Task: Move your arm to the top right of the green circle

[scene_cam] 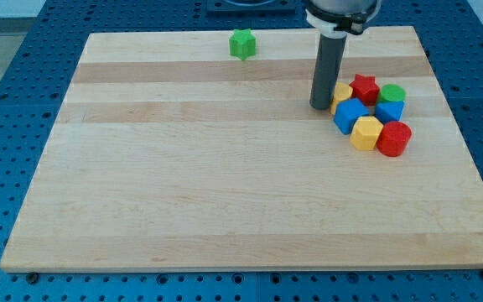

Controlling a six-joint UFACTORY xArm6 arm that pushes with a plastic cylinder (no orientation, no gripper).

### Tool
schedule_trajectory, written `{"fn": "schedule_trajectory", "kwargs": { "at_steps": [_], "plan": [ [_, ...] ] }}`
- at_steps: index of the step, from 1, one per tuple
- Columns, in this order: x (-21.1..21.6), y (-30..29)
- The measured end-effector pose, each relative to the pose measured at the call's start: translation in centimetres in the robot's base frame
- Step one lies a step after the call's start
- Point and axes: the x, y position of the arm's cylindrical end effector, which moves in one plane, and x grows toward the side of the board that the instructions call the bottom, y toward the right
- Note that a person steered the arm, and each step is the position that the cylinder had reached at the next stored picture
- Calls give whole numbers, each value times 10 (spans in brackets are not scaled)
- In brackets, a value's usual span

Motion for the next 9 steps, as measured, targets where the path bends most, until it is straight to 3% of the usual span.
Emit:
{"fn": "schedule_trajectory", "kwargs": {
  "at_steps": [4, 5, 6, 9],
  "plan": [
    [-18, -47],
    [-53, -47],
    [-83, -37],
    [-90, 89]
  ]
}}
